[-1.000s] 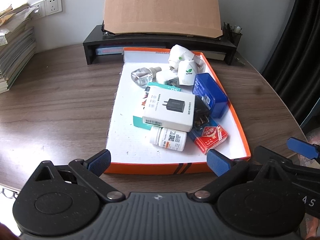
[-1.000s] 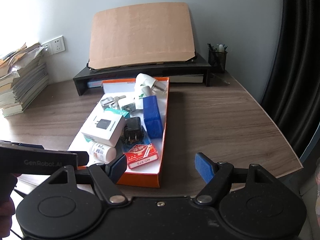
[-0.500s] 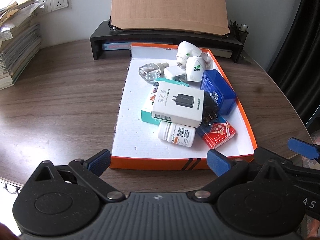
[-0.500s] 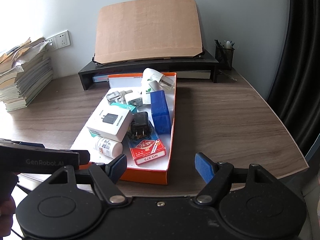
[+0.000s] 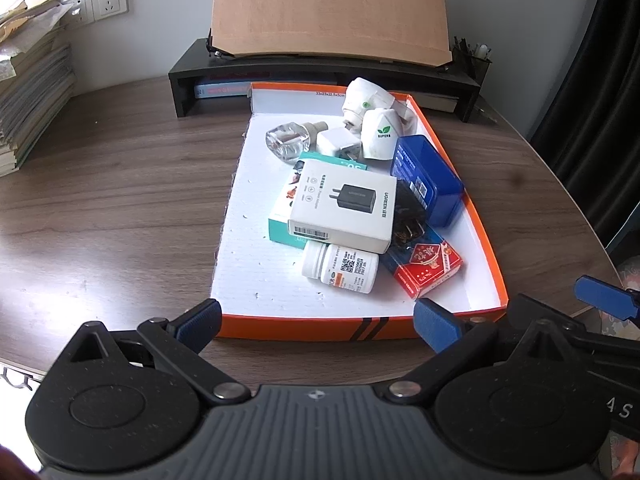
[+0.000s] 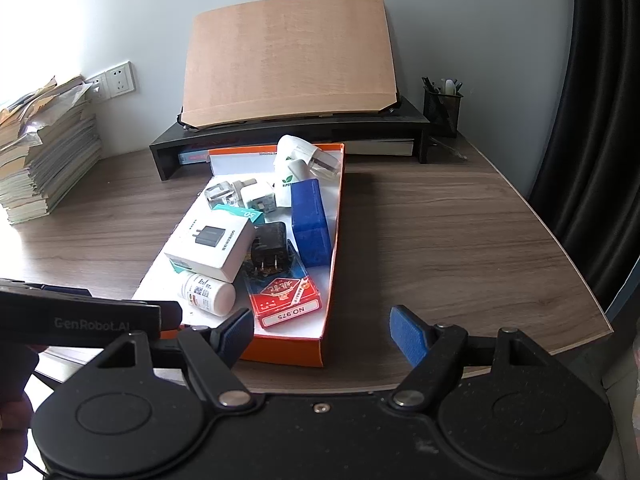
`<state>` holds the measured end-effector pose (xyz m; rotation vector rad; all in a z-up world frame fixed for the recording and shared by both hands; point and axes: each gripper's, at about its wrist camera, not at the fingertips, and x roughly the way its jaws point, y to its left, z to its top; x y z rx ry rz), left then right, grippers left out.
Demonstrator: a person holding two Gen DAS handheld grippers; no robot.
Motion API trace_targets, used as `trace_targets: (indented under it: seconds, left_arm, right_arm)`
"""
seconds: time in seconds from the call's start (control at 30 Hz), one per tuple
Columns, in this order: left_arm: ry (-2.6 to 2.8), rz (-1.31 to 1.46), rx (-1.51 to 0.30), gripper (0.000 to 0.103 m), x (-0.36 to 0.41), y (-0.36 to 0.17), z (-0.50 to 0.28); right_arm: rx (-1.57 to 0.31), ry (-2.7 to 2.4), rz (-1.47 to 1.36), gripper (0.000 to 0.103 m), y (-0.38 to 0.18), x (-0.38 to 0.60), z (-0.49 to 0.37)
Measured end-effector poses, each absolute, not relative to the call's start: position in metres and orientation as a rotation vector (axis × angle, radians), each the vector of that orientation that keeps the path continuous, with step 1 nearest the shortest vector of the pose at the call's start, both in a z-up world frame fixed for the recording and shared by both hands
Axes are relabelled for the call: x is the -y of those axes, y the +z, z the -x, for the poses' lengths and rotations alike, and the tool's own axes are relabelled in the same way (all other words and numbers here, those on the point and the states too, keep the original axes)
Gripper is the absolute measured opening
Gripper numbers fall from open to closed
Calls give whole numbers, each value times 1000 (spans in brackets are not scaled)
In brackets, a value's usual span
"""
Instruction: Organize rigid objects
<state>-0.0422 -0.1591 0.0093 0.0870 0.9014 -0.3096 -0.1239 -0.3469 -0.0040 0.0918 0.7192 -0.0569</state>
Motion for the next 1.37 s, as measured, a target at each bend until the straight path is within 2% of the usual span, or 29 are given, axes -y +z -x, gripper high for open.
trace_targets:
  seconds: [1.37]
  left_arm:
    - [-317,-90,-925,103,166,3,33]
  right_arm:
    - [-741,-65,-106,89,-12,353,117]
